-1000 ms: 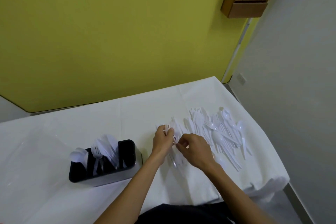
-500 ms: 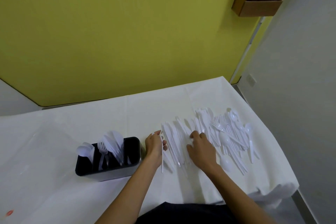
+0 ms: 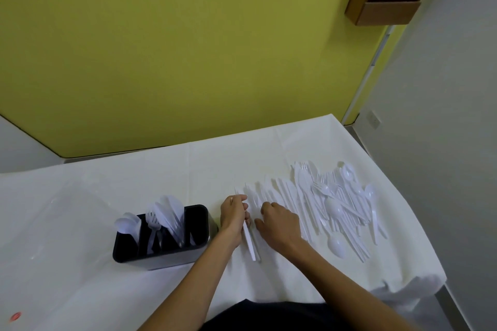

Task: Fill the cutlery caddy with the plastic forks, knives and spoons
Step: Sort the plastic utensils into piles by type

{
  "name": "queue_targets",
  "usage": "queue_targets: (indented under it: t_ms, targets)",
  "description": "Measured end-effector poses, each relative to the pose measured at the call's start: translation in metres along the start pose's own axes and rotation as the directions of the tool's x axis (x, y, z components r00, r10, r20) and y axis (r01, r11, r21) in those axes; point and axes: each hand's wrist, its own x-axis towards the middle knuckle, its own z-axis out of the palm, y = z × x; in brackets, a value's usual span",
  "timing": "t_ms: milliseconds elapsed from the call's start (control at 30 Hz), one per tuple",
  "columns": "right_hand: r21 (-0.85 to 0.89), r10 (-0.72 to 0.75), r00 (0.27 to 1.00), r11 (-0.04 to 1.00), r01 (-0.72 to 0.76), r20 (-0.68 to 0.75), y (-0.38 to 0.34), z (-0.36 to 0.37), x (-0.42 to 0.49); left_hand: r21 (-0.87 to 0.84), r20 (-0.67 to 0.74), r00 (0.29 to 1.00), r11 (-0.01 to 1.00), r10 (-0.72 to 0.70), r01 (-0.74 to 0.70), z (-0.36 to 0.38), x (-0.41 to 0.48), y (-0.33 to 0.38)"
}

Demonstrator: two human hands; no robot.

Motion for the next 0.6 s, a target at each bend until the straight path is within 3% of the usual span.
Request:
queue_targets:
  t_ms: [100, 300, 467, 600]
  targets:
    - [0.184, 0.116, 0.992, 0.975, -0.124, 0.051, 0.005, -0.001, -0.002, 0.028, 0.002, 1.000, 1.000, 0.006, -0.006, -0.004, 0.002, 0.000]
    - [0.587, 0.208, 0.975, 0.781, -0.214, 0.078, 0.031, -0.010, -0.005, 0.007, -0.024, 0.997, 0.997, 0.076, -0.076, -0.008, 0.004, 0.002]
    - [0.695, 0.273, 0.962, 0.687, -0.214, 0.026, 0.042, -0.022, -0.012, -0.012, -0.069, 0.994, 0.996, 0.091, -0.092, -0.009, 0.008, 0.005]
    - [0.738, 0.150, 0.985, 0.656, -0.159, 0.080, 0.033, -0.028, -0.016, 0.074, 0.011, 0.992, 0.989, 0.128, -0.129, -0.004, 0.000, 0.009]
